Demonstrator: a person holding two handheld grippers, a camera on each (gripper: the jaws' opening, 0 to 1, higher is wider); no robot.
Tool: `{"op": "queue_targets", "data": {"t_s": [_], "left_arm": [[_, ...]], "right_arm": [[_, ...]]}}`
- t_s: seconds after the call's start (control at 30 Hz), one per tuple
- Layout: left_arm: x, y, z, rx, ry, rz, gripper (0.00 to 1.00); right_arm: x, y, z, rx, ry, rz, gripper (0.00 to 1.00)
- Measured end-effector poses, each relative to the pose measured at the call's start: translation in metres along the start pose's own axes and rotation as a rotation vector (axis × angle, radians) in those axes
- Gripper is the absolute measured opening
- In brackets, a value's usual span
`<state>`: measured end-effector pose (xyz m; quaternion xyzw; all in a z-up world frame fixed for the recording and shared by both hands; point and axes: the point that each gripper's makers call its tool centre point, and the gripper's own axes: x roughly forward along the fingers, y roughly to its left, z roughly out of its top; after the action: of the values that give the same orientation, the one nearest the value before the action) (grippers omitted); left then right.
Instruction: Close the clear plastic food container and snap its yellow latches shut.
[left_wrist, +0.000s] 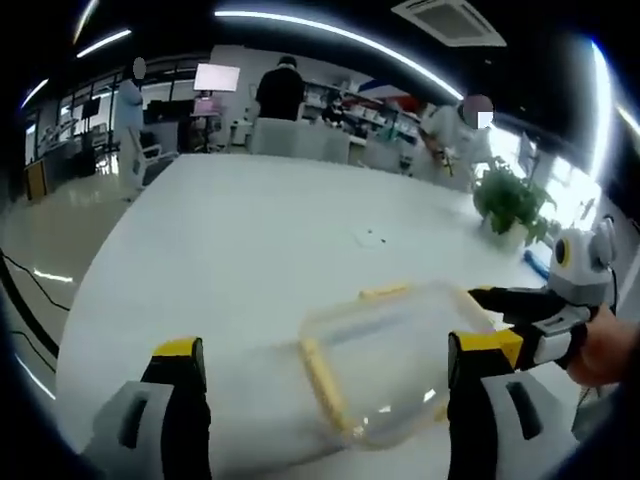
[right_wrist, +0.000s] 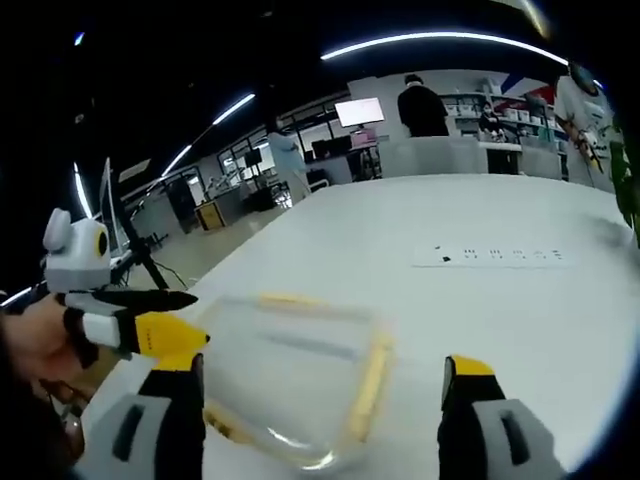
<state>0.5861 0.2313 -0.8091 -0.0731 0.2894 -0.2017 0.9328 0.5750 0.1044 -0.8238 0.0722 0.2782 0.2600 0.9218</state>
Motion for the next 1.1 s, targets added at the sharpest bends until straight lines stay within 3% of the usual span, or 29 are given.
{"op": "queue_targets", "data": {"t_s": [0.27,0.33,0.43,0.7,0.93,1.1], "left_arm": [[-0.020,0.004,0.007,-0.012,-0.025,0.038,0.99],[-0.027,-0.002,0.009,-0.009,-0.026,0.022,0.99],[-0.043,-0.009,0.014,0.030,-0.033,0.016,0.99],[-0.090,-0.023,0.015,0.041,-0.045,0.013,0.99],[-0.140,-0.041,0.000,0.063,-0.044,-0.013,0.99],[-0.173,-0.049,-0.025,0.094,-0.009,-0.013,0.99]], "right_arm": [[-0.014,0.000,-0.001,-0.071,0.021,-0.027,1.00],[-0.022,0.001,0.003,-0.095,0.019,-0.036,1.00],[-0.036,0.005,0.009,-0.101,0.008,-0.039,1.00],[-0.087,0.026,0.020,-0.153,-0.011,-0.045,1.00],[-0.141,0.041,0.015,-0.174,-0.028,-0.046,1.00],[-0.186,0.047,0.001,-0.197,-0.037,-0.046,1.00]]}}
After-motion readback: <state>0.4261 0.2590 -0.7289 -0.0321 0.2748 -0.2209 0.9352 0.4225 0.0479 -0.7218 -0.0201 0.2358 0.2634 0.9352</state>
